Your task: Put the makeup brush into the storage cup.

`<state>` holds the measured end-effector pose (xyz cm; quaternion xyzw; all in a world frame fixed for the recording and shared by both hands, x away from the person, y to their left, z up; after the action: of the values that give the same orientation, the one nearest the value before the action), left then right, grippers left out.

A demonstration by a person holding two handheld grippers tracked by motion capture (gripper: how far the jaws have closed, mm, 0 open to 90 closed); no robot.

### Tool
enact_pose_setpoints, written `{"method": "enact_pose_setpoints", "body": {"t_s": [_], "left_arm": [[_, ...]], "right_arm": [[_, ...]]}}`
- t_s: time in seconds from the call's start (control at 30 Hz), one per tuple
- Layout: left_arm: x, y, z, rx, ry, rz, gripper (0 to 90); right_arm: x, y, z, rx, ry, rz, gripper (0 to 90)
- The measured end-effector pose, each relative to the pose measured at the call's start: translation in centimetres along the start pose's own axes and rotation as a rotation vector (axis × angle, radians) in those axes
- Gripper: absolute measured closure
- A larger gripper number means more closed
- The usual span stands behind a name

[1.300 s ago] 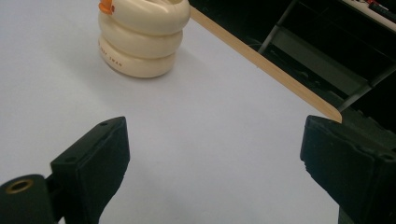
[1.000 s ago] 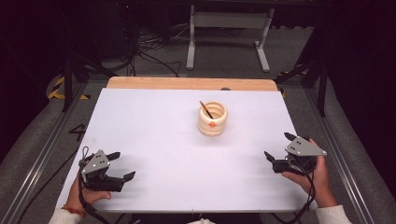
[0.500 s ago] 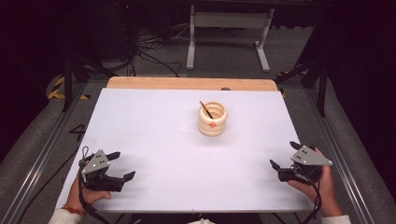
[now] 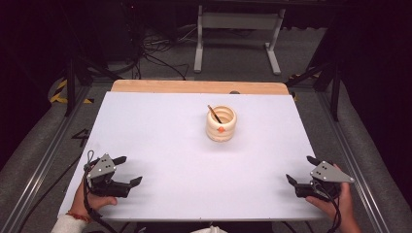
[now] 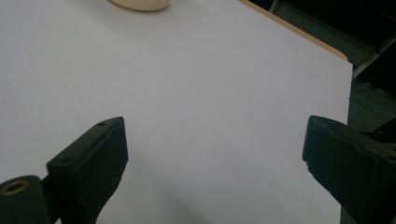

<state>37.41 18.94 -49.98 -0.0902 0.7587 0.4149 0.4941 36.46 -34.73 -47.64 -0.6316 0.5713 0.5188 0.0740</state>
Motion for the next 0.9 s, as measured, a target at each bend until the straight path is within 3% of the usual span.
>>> {"method": "enact_pose_setpoints", "body": {"t_s": [0.2,0.57,0.83,0.9], "left_arm": [[-0.3,-0.2,-0.1,0.004,-0.010,-0.002,8.9],[-0.7,-0.6,-0.3,0.006,-0.037,-0.007,8.6],[-0.5,-0.4,-0.3,0.002,-0.039,-0.005,8.3],[-0.5,-0.4,-0.3,0.000,-0.040,-0.003,8.3]], "right_arm": [[1.4,0.7,0.5,0.027,-0.033,0.006,7.6],[1.6,1.3,0.9,0.017,-0.082,-0.038,7.2],[1.5,1.5,0.8,0.024,-0.083,-0.042,6.4],[1.4,1.5,0.9,0.046,-0.069,-0.039,7.5]]}}
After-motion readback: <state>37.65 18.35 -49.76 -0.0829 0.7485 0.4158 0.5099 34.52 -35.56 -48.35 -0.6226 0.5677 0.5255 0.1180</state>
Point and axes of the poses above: each handheld gripper's, and its own axes: y roughly backward along the jaws, x roughly out of its underside, z roughly to its left, the point moved 9 cm from there along -y, roughly forward along the jaws, and after that the axes turned 11 degrees about y, right-handed, at the moved point
